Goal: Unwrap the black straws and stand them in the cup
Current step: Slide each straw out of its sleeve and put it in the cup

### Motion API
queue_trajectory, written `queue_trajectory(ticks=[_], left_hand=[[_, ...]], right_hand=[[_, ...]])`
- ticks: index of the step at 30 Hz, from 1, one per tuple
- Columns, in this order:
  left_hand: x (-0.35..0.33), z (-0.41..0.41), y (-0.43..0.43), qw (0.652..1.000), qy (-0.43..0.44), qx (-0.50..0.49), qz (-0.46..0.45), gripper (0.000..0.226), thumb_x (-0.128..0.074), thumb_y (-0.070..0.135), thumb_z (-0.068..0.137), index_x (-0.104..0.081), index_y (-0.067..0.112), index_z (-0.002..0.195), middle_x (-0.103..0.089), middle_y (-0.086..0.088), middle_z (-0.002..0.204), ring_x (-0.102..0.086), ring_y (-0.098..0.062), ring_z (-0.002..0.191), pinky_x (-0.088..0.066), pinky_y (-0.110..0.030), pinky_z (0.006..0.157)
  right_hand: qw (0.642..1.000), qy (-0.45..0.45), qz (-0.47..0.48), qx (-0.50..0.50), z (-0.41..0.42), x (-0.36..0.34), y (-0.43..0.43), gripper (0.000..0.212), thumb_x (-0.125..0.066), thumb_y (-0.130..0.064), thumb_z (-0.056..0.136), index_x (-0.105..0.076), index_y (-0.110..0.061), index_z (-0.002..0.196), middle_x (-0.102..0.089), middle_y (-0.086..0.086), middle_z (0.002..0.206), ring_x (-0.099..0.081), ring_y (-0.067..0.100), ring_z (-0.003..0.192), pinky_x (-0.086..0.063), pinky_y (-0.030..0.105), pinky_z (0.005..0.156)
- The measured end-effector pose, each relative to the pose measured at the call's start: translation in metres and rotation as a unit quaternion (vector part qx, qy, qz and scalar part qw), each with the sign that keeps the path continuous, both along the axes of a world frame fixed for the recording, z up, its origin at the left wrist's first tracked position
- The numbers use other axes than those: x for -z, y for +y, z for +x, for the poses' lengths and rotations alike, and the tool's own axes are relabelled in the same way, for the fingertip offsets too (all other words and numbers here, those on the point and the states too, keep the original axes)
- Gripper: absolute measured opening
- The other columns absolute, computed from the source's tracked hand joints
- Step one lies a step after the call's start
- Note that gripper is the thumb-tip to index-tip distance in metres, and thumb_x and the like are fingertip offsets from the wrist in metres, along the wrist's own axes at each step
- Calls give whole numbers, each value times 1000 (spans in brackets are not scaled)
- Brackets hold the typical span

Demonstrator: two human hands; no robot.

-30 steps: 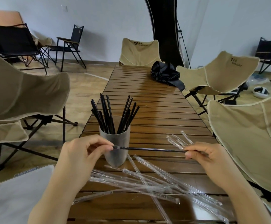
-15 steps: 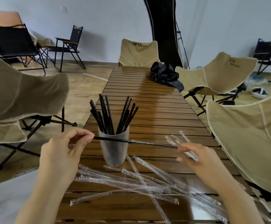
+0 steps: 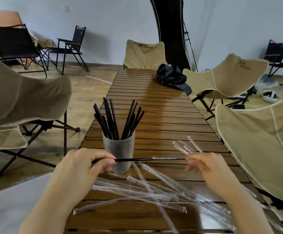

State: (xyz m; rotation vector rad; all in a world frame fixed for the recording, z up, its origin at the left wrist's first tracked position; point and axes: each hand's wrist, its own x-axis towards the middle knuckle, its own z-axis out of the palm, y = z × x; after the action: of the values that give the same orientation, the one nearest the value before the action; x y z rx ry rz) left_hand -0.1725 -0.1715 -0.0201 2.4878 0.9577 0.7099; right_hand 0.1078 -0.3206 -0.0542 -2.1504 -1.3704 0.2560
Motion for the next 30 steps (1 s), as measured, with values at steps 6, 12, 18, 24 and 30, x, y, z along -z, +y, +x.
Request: queue_trajectory(ticks=[6,12,18,24,30], left_hand=[[0,-15,11,993,-58,-86,49,12,-52,36,87,-62,42,83,-66,21,68,-62,3,65,-42,-14,58],[-9,-2,3,977,-190,-91,34,28,-33,39,92,-54,21,89,-66,20,80,-58,4,60,-37,-16,50],[-9,17,-7,966,-250,-66,15,26,-38,33,92,-58,16,98,-67,19,99,-59,-9,62,-40,-12,50],[-3,26,-5,946,-303,-114,4,26,-52,35,83,-66,28,104,-62,10,93,-54,10,78,-41,-1,66],[3,44,-6,949,-293,-114,7,12,-60,26,85,-62,32,95,-64,20,93,-58,9,88,-41,-1,73]], right_hand=[[994,47,-31,98,9,7,-3,28,-47,-13,98,-71,-9,85,-70,-6,68,-66,12,71,-39,9,60],[987,101,-46,113,-9,10,12,20,-47,-13,99,-67,-12,94,-68,-4,72,-62,5,69,-46,18,71],[990,93,-66,79,-27,18,27,31,-52,-13,96,-55,-15,127,-66,-6,89,-61,2,79,-48,16,73],[995,59,-39,67,-32,17,34,39,-56,-16,94,-50,-21,133,-58,-11,95,-51,-1,82,-35,11,67],[996,68,-26,43,-38,18,40,33,-52,-9,94,-55,-19,126,-59,-8,98,-56,5,91,-39,9,69]])
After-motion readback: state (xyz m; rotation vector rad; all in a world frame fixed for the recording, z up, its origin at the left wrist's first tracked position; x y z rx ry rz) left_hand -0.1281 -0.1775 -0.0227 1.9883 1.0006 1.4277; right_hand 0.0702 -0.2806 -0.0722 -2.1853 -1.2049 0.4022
